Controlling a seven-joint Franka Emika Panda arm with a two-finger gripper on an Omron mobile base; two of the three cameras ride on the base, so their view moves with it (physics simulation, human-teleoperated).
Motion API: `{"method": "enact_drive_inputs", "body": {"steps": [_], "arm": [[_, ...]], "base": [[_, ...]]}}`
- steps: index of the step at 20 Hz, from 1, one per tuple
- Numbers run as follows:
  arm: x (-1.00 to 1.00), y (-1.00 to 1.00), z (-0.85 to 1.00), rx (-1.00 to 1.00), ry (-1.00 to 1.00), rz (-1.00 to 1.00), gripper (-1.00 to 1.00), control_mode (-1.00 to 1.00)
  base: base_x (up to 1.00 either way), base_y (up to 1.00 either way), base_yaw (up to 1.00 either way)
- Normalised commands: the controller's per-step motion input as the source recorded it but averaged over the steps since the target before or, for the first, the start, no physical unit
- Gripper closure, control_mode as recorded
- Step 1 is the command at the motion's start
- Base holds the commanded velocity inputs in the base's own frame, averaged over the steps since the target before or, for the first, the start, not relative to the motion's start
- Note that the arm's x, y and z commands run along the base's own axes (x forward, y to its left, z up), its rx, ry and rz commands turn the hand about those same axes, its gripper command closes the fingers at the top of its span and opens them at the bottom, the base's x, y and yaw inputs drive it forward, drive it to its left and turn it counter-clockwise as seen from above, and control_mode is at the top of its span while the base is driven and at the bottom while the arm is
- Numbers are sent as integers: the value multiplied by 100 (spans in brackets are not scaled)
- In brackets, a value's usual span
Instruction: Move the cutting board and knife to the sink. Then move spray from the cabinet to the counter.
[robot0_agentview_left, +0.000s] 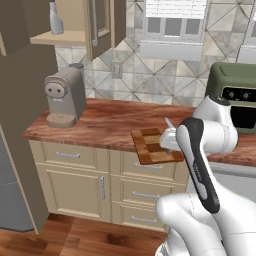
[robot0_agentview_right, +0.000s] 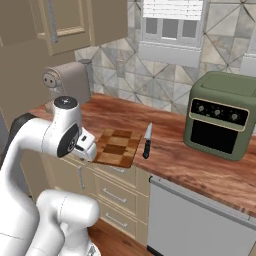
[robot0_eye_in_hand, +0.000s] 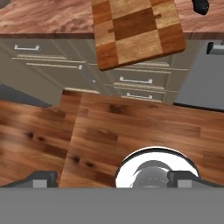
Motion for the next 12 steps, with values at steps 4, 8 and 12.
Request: {"method": "enact_drive_inputs", "body": {"steps": [4, 8, 12], "arm": [[0, 0, 0, 0, 0, 0, -100, 100], [0, 0, 0, 0, 0, 0, -100, 100], [4, -7, -1, 0, 0, 0, -100, -100]], "base": [[-1, -5, 0], [7, 0, 0], [16, -10, 0]]}}
